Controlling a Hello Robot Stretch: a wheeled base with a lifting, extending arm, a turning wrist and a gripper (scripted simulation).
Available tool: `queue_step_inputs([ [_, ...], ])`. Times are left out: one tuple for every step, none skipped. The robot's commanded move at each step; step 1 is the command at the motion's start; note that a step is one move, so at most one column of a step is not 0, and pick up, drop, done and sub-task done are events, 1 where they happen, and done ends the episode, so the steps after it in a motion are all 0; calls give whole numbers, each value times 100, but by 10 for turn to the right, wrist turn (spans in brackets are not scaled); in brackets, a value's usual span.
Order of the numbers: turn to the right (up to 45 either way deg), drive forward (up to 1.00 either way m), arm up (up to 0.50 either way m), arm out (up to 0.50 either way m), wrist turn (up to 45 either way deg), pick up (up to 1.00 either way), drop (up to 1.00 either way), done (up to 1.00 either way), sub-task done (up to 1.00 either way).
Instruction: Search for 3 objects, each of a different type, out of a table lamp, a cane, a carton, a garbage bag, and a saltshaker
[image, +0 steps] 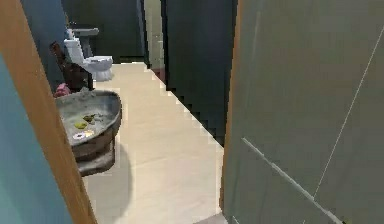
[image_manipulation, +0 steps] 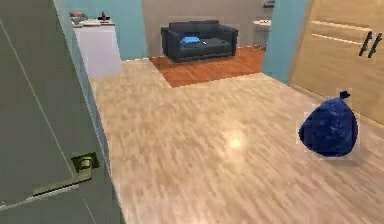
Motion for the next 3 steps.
queue_step_inputs([
  [-30,0,0,0,0,0,0,0,0],
  [0,70,0,0,0,0,0,0,0],
  [-180,0,0,0,0,0,0,0,0],
])
